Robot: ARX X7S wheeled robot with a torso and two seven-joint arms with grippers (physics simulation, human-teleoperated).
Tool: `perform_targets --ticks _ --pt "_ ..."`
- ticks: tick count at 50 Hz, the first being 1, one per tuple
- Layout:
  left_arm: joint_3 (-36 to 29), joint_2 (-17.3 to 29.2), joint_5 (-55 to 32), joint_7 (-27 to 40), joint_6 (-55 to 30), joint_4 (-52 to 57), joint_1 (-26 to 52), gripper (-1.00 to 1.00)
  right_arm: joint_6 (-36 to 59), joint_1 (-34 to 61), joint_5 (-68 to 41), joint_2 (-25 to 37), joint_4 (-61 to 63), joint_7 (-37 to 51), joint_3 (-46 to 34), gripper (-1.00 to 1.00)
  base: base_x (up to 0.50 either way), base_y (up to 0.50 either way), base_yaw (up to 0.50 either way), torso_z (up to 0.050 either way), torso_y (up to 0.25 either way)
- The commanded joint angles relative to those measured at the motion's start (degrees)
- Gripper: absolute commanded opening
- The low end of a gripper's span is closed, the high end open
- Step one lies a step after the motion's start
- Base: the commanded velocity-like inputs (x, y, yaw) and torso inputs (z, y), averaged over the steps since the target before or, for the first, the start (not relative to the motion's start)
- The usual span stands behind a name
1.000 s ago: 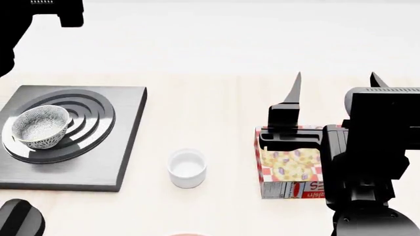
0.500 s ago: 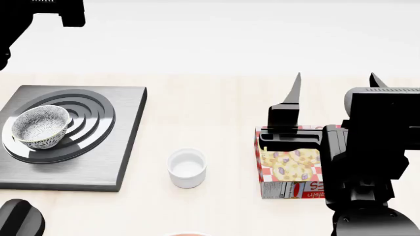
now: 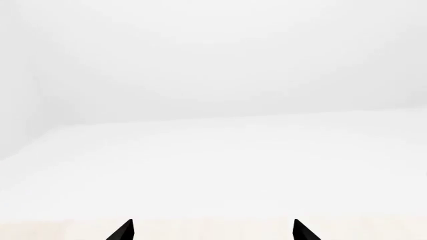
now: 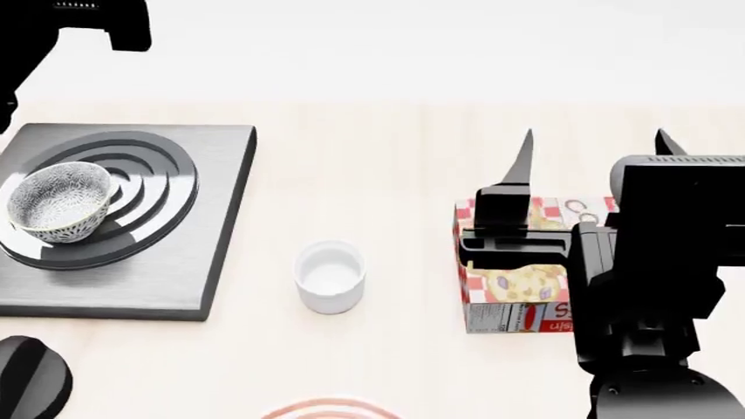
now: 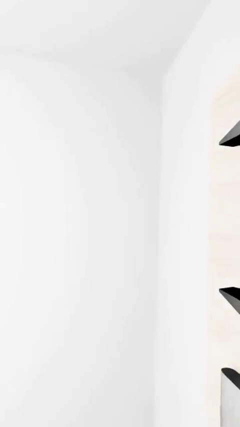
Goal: Pick the akita bowl on the stove and place it on the plate.
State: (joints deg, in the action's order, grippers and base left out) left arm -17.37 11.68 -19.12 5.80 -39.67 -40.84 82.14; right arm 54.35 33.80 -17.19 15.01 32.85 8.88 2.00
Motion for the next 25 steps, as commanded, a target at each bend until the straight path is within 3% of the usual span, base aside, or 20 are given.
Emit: perform_targets --ticks 1,6,25 --pt "-0.5 0.1 -0.1 -0.3 0.4 1.3 -0.6 1.0 0.3 0.1 -0.4 0.2 0.3 0.2 0.0 1.0 0.0 0.0 0.0 0.0 -0.125" --pt "-0.5 0.0 -0.1 -0.3 1.0 0.5 -0.6 1.0 -0.1 0.0 -0.4 0.3 0.0 0.3 -0.1 1.0 0.0 0.0 0.0 0.0 -0.184" --pt "0.0 0.3 -0.7 0.5 0.4 1.4 -0.9 1.0 -0.3 -0.1 -0.9 0.5 -0.1 0.6 -0.3 1.0 0.0 0.0 0.0 0.0 -0.057"
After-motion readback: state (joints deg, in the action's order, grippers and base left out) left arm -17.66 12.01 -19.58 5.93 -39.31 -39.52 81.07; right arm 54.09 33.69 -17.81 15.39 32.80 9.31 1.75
